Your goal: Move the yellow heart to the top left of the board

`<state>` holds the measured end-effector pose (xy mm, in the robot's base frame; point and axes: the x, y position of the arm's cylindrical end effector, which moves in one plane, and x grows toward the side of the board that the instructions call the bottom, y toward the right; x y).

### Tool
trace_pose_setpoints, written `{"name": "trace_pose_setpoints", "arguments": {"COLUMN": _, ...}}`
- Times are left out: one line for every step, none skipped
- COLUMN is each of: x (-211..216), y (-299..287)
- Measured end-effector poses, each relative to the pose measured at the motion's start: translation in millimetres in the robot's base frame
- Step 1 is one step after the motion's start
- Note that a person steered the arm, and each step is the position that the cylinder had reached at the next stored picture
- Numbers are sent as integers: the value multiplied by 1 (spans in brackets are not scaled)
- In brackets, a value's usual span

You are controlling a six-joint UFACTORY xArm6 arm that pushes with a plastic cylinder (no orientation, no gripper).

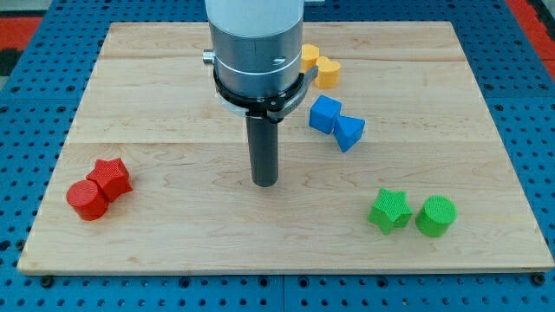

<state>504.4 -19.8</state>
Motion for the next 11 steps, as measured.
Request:
{"name": "trace_pose_setpoints", "arguments": {"x": -4, "y": 1}}
{"name": "trace_pose_setpoints", "arguments": {"x": -48, "y": -5}}
{"name": "trace_pose_setpoints", "arguments": {"x": -71, "y": -36}}
{"name": "trace_pose_setpoints", "arguments": {"x": -81, "y": -54}}
{"name": "trace_pose_setpoints", "arguments": {"x": -79, "y": -96}}
{"name": "trace_pose_setpoints", "arguments": {"x": -80, "y": -115}}
{"name": "trace_pose_setpoints", "arguments": {"x": -94, "y": -55}}
{"name": "trace_pose_setpoints", "arguments": {"x": -102, "y": -17}}
{"name": "trace_pose_setpoints", "arguments": {"x": -132, "y": 17}}
{"name": "trace_pose_setpoints", "arguments": {"x": -154, "y": 113}}
{"name": "trace_pose_setpoints", "arguments": {"x": -178, "y": 144}}
